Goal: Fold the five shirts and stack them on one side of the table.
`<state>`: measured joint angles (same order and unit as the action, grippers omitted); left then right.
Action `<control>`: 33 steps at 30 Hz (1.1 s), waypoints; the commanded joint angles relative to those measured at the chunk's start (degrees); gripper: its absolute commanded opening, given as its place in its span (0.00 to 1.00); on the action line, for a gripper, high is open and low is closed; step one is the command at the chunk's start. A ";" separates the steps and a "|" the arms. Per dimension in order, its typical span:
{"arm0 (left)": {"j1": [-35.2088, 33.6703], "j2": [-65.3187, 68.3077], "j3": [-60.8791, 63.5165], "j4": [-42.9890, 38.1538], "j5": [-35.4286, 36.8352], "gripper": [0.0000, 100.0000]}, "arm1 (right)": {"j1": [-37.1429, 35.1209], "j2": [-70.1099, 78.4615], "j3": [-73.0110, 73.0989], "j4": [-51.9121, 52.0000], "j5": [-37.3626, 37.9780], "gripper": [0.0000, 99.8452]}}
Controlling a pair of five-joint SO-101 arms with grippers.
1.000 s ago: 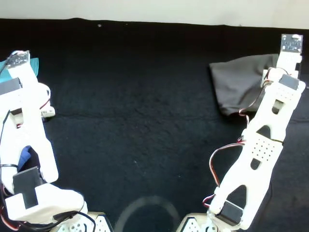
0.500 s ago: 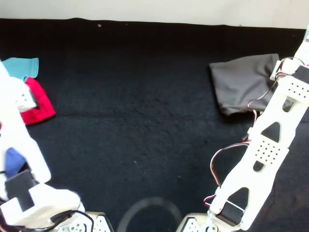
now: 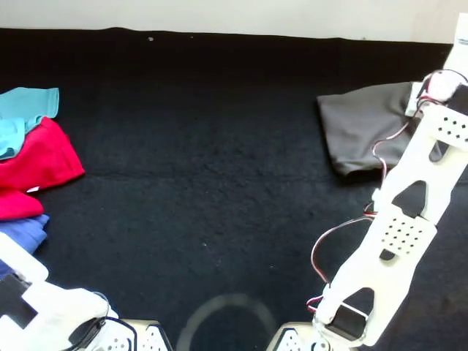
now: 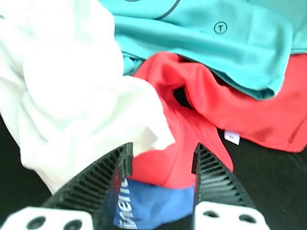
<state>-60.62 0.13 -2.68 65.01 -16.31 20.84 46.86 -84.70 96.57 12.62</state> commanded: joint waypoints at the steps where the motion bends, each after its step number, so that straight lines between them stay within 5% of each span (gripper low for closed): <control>1: -0.48 1.71 -2.15 -3.69 -0.44 0.21 | -2.33 -6.20 -2.33 4.09 0.79 0.22; 12: -0.40 4.88 -2.24 -6.68 -0.44 0.17 | -1.54 -20.53 1.98 4.70 0.70 0.21; 15: -0.04 3.74 -2.24 -6.51 -0.26 0.01 | -1.98 -30.46 14.29 4.70 0.62 0.14; 19: 0.48 2.68 -2.15 -6.51 -0.26 0.01 | -4.53 -45.76 35.38 4.53 0.44 0.01; 27: 4.35 -3.03 -1.98 -5.98 0.00 0.01 | -6.64 -67.47 72.48 3.65 0.35 0.01; 33: 18.07 -13.32 -2.15 1.76 0.09 0.01 | -3.82 -73.10 94.99 -7.16 0.35 0.01</control>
<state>-50.59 -6.20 -2.68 63.69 -16.31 15.21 -22.51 1.36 94.99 12.70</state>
